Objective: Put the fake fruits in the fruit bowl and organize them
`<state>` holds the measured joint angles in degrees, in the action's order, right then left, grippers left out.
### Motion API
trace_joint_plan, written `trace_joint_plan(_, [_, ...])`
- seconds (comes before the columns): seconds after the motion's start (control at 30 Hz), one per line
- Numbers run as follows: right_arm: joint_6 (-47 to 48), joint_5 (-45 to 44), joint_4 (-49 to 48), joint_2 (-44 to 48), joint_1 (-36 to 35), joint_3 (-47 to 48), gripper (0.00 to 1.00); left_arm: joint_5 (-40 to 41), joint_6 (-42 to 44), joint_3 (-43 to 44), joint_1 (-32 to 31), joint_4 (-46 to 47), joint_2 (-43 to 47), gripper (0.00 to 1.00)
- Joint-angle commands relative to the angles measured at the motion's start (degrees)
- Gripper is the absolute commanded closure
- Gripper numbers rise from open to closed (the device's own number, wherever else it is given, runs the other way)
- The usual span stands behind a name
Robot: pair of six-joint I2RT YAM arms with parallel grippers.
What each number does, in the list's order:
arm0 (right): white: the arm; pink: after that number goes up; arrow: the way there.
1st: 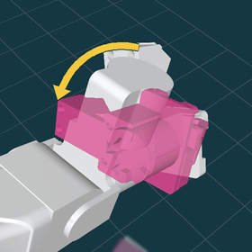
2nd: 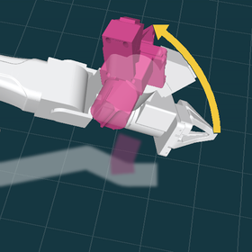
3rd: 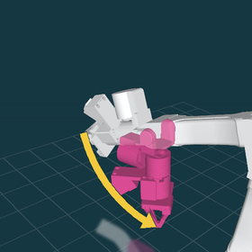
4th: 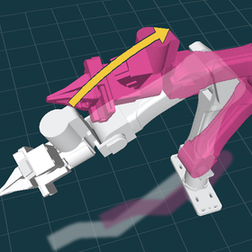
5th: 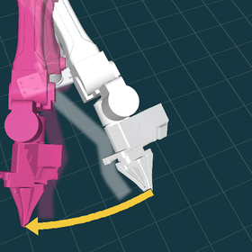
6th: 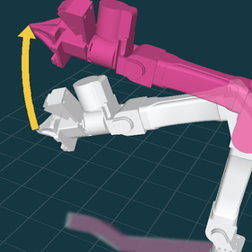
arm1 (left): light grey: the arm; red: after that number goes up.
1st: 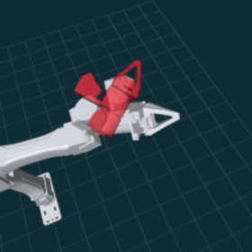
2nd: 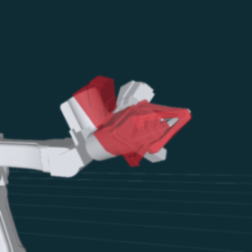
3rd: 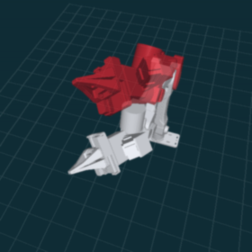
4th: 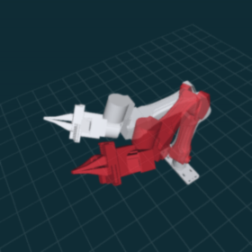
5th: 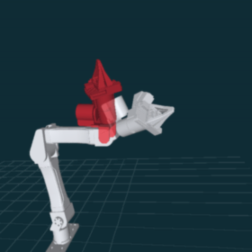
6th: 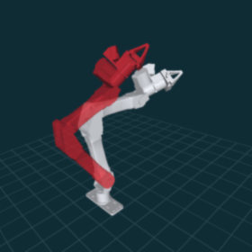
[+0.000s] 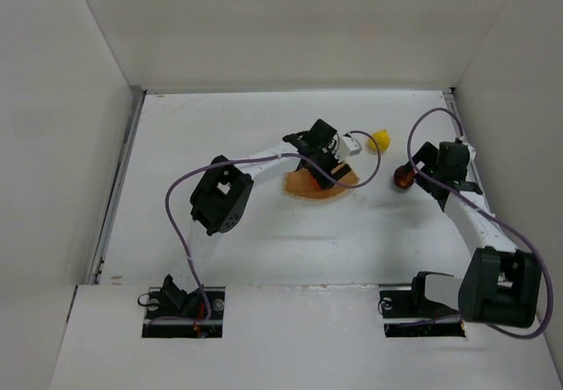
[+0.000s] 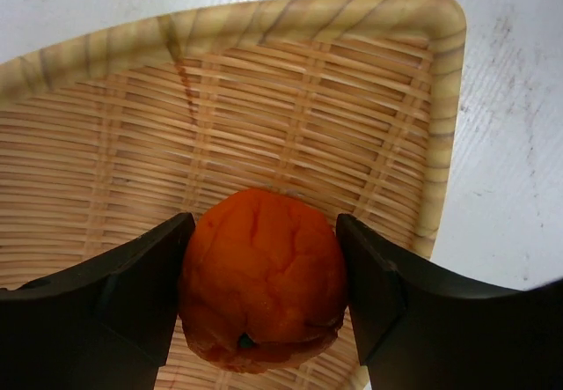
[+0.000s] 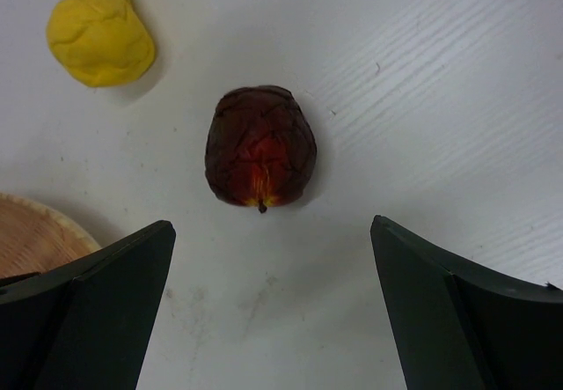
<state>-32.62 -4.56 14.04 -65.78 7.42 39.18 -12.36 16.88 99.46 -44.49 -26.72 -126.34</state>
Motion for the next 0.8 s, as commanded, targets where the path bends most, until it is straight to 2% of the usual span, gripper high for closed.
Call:
trace_joint_plan(0.0, [0.36, -0.46, -5.69, -6.53, -0.43, 6.77, 0.00, 0.67, 1.22, 0.83, 0.06, 3.52, 4.17, 0.28])
trace_joint_plan(0.1, [0.37, -0.10, -6.05, -13.47, -1.31, 10.47, 0.00, 1.89, 0.87, 0.38, 0.50, 3.25, 4.88, 0.11])
trace_joint_plan(0.2, [0.10, 0.07, -4.82, -18.84, -1.75, 13.46, 0.00, 4.27, 0.26, 0.38, 1.38, 2.46, 6.98, 0.03])
trace_joint_plan(0.4, [2.03, -0.98, -1.39, -23.60, -2.54, 15.93, 0.00, 5.07, -2.11, 1.18, 6.20, 0.00, 14.27, 0.00])
trace_joint_plan(0.6, [5.11, -2.92, 0.28, -24.84, -3.86, 14.70, 0.00, 4.45, -3.17, -4.61, 14.20, 0.88, 21.74, 0.00])
trace_joint_plan(0.67, [5.11, -2.13, -0.33, -24.84, -4.30, 13.74, 0.07, 5.41, -3.61, -6.99, 17.19, 2.02, 23.15, 0.00])
trace_joint_plan(0.77, [5.11, -1.68, -0.86, -24.84, -4.56, 12.94, 0.31, 7.17, -4.32, -10.68, 21.32, 4.13, 24.82, 0.00])
